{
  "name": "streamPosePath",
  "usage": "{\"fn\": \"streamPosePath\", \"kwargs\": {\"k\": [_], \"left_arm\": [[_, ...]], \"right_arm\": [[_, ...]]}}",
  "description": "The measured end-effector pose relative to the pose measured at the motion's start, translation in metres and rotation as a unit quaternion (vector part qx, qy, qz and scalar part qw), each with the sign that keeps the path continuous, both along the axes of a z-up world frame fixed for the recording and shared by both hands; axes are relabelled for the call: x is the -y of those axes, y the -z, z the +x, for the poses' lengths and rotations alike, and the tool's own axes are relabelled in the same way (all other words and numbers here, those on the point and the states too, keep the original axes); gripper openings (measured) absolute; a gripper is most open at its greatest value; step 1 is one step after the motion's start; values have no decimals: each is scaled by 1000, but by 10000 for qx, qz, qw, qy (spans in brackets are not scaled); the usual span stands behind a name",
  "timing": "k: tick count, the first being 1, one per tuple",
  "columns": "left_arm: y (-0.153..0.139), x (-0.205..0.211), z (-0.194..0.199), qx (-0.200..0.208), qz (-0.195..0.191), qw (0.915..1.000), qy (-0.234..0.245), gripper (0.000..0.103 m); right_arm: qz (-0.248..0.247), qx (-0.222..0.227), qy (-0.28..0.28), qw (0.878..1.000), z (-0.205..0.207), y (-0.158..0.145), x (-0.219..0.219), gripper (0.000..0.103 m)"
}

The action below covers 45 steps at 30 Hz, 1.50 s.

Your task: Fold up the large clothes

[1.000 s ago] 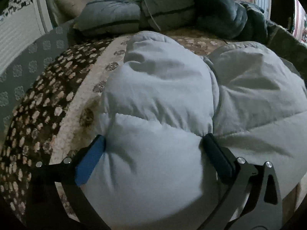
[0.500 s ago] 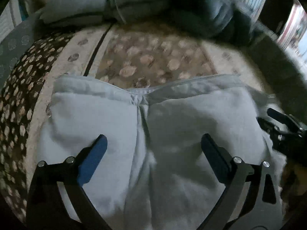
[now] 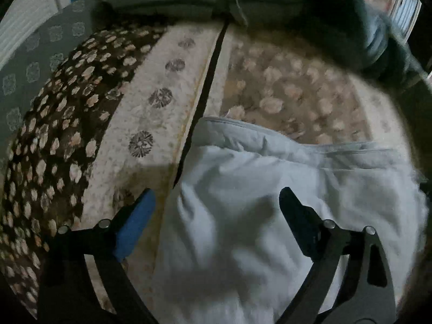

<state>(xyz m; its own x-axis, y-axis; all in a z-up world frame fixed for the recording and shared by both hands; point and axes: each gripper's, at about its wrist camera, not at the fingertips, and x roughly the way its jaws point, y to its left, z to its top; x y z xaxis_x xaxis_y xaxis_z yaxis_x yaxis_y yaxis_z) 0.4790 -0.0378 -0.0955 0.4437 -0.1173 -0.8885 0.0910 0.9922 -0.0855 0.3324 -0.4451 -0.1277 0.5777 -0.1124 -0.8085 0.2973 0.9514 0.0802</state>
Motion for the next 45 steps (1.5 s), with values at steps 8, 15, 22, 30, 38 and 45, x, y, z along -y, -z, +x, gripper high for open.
{"fn": "streamPosePath", "kwargs": {"k": [8,15,22,30,38,45], "left_arm": [[-8,34,-140,893,-296,9951,295,100],[36,57,-162,1313,674,9874,571,100],[45,-21,-141,905,100,9958,8,100],[32,-37,-150,1218,379,9918,-42,100],[33,-54,-160,1244,458,9908,266,100],[36,-76,-153,1102,72,9938,136,100]], "right_arm": [[-193,1355,-833,9871,-116,-11,-106,97],[-574,1221,-1185,9838,-115,27,-137,97],[-917,975,-276,9906,-130,35,-67,97],[-856,875,104,9924,-159,21,-27,101],[-294,866,140,9957,-163,31,-7,101],[-12,801,235,9965,-158,37,21,101]]}}
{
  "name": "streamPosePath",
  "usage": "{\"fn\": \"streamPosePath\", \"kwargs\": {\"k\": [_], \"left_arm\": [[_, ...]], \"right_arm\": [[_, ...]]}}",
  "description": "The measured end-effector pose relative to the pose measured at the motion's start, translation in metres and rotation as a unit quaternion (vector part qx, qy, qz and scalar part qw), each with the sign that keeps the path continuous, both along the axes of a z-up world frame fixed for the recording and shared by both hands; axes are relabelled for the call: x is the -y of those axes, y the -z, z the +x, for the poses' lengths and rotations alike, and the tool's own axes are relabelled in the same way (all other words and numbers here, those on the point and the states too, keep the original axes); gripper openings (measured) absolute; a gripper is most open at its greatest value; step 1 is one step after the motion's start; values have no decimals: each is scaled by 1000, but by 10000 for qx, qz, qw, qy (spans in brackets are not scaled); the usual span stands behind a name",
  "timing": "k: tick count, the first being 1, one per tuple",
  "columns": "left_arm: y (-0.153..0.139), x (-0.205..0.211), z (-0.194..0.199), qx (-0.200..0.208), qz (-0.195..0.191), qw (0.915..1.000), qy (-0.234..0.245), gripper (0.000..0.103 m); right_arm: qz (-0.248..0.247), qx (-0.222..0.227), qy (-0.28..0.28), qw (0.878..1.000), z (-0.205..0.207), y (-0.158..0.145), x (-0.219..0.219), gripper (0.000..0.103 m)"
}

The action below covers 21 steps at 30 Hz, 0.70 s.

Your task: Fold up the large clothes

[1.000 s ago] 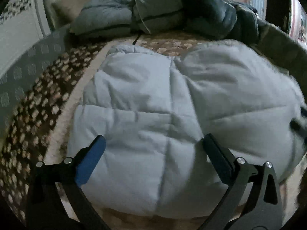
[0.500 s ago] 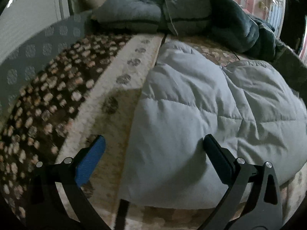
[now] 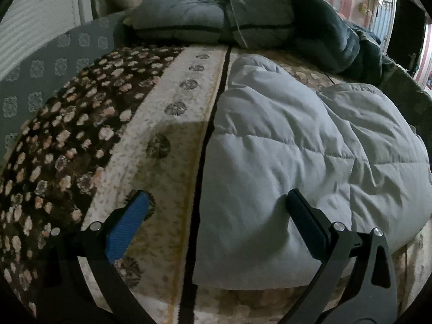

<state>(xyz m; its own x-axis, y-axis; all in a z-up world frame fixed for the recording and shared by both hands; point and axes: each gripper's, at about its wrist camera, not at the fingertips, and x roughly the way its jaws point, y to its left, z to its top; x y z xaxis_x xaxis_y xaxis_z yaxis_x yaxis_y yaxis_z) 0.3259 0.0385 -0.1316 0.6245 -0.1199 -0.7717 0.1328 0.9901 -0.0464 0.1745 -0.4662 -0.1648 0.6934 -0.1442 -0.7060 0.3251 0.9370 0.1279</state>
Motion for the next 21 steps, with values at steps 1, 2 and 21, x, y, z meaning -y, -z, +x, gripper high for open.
{"fn": "streamPosePath", "kwargs": {"k": [1,2,21], "left_arm": [[2,0,0,6,38,10000,44,100],[3,1,0,35,87,9999,94,100],[36,-4,26,-909,-1001,9839,1173,100]], "right_arm": [[42,-70,-94,9999,3,3,2,101],[73,-128,-216,9997,6,7,4,101],[1306,-778,-851,9847,13,51,-3,102]]}}
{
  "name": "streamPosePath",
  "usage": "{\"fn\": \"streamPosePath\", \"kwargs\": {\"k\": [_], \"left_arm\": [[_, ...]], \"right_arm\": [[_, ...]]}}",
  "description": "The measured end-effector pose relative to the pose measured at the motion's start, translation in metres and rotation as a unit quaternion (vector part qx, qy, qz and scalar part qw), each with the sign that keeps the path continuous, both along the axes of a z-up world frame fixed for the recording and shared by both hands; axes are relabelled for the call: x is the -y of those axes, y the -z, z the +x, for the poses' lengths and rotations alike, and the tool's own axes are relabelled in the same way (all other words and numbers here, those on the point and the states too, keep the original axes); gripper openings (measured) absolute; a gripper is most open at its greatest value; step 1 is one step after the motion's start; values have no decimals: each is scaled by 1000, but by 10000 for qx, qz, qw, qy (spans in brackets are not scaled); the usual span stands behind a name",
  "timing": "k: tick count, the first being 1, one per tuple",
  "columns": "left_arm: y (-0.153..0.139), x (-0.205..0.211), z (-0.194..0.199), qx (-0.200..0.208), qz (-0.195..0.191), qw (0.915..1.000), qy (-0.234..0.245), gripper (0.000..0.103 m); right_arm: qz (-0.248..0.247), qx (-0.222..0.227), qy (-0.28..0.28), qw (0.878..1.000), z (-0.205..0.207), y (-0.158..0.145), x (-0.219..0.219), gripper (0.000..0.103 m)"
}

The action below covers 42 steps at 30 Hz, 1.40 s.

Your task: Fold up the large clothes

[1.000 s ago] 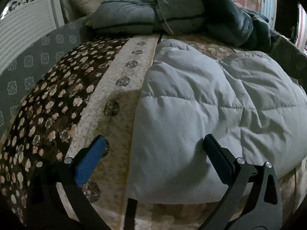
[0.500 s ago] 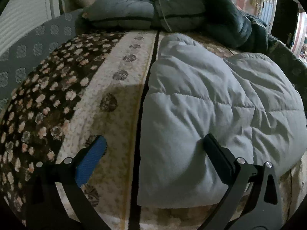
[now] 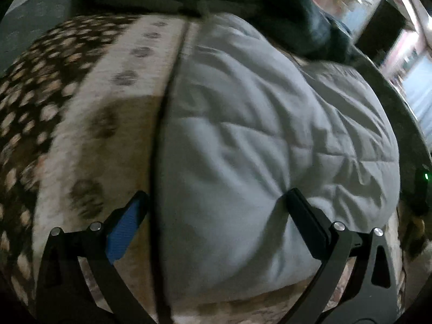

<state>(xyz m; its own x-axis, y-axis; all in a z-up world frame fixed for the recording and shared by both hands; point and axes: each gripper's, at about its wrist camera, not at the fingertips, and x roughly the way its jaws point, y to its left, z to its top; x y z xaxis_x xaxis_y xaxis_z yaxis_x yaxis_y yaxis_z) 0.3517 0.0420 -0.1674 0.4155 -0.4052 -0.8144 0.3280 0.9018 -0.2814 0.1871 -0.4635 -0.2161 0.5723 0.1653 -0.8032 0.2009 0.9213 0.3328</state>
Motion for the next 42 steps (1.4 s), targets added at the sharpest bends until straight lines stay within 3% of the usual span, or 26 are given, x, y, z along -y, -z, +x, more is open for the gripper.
{"fn": "streamPosePath", "kwargs": {"k": [5,12,21,24,27,28,34,37,42], "left_arm": [[12,23,-5,139,342,9993,62,100],[27,-11,-37,-176,-268,9988,-379,100],[20,18,-32,-134,183,9979,-611,100],[15,22,-37,-56,302,9974,-650,93],[8,21,-40,-53,408,9975,-574,77],[5,23,-38,-75,436,9977,-517,69],[-4,46,-31,-169,928,9947,-418,44],[-22,67,-28,-110,1284,9907,-429,24],[-77,91,-52,295,1412,9884,-464,15]], "right_arm": [[-78,19,84,9999,-1,1,-10,102],[-247,264,402,9985,-27,0,-25,102],[590,502,527,9956,-24,24,-22,102],[154,623,399,9971,-13,14,-35,101],[-236,665,189,9973,-7,3,-47,83],[-357,602,117,9975,-4,-1,-51,77],[-1096,96,-290,9935,18,-20,-76,40],[-1426,-52,-331,9892,32,-37,-87,28],[-1847,663,-539,9791,14,-111,-108,22]]}}
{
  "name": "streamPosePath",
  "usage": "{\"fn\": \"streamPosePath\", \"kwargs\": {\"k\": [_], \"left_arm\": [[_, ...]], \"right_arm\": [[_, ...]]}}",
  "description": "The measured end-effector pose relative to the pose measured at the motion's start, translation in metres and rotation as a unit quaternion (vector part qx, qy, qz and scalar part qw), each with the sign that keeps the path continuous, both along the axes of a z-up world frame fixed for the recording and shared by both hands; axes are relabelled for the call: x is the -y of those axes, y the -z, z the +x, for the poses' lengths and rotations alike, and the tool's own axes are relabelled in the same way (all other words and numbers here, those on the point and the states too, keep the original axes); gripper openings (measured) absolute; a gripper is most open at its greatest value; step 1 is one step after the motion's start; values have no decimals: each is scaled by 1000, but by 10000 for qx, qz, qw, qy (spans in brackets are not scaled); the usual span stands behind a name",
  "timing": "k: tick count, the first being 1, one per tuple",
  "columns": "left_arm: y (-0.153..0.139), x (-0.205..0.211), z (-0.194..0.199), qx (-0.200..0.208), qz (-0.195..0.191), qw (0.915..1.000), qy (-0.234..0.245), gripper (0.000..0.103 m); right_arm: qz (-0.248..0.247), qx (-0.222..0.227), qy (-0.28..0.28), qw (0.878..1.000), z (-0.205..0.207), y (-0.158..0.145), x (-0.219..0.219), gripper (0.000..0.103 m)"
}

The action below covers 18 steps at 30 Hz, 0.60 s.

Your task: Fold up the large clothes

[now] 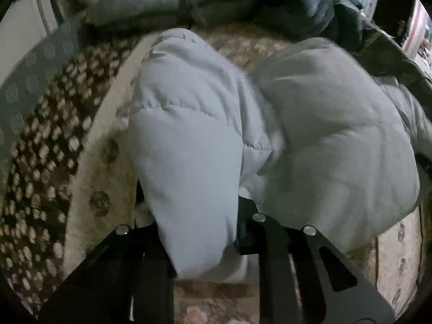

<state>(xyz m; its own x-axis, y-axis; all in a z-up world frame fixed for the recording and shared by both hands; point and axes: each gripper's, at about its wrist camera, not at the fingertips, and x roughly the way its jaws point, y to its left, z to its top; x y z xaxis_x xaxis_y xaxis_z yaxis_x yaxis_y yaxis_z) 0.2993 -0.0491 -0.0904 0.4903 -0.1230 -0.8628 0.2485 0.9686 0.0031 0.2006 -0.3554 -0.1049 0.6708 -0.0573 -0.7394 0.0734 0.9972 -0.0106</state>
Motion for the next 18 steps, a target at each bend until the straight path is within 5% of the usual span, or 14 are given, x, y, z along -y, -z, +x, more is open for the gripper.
{"fn": "streamPosePath", "kwargs": {"k": [4,7,14,18], "left_arm": [[-50,28,-78,831,186,9961,209,14],[-61,19,-139,1040,45,9944,198,15],[-17,8,-247,353,91,9991,213,14],[-1,4,-289,365,-88,9993,82,15]], "right_arm": [[-807,820,-497,9921,-63,-65,-32,22],[-835,1214,-689,9867,-121,-87,-38,19],[-1049,676,-532,9907,-245,-40,-30,18],[-1411,18,-367,9893,-267,1,-5,19]]}}
